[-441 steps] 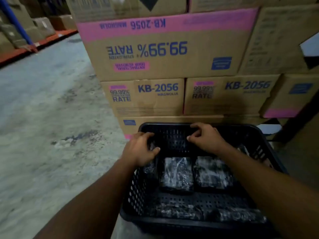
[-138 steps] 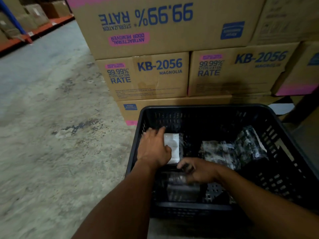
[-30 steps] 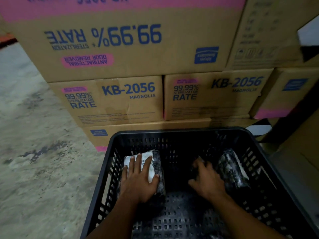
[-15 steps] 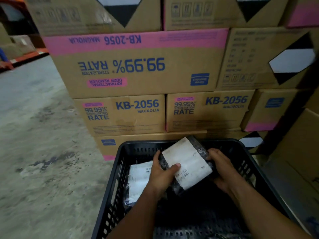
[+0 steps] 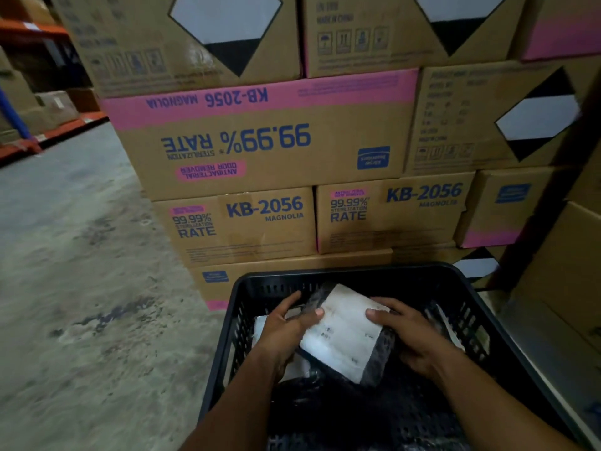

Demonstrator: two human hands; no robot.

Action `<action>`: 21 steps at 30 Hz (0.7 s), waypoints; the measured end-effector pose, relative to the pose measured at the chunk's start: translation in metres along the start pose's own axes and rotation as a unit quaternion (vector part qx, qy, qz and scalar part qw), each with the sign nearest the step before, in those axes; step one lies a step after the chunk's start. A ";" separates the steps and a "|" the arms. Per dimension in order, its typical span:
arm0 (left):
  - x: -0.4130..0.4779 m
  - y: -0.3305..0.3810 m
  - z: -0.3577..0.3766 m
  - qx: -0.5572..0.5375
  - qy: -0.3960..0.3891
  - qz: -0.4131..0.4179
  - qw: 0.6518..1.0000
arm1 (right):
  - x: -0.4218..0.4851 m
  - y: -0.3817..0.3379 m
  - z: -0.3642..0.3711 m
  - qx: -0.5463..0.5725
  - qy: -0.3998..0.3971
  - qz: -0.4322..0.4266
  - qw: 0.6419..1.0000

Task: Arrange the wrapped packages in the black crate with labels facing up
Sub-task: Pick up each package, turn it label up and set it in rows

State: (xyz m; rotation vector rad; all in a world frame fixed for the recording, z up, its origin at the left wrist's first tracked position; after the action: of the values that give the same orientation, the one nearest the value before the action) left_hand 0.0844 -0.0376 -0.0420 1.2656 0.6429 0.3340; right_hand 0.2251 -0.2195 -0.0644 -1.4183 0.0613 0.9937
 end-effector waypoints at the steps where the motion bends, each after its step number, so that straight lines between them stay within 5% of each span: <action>1: -0.002 -0.002 0.002 0.008 -0.001 -0.011 1.000 | 0.000 0.001 -0.002 0.028 0.013 -0.006 1.000; 4: -0.006 -0.008 0.007 -0.009 -0.012 -0.027 1.000 | 0.000 0.002 -0.007 0.063 0.028 0.002 0.998; 17: 0.002 -0.002 -0.007 0.078 -0.085 -0.019 0.993 | -0.007 -0.009 0.016 -0.182 -0.098 0.029 0.978; 21: 0.012 -0.009 -0.013 0.118 -0.026 0.005 0.993 | -0.002 -0.009 0.003 -0.171 -0.085 0.021 0.981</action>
State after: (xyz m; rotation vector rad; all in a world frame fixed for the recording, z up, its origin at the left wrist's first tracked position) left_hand 0.0848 -0.0230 -0.0561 1.4996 0.6451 0.2369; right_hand 0.2279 -0.2171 -0.0557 -1.6415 -0.2160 1.1964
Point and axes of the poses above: each hand's wrist, its own x-axis towards the middle knuckle, its own z-axis out of the palm, y = z × x, the point moved 4 cm from there along x, towards the middle knuckle, and after that the axes turned 11 degrees about z, right-handed, at the moved point
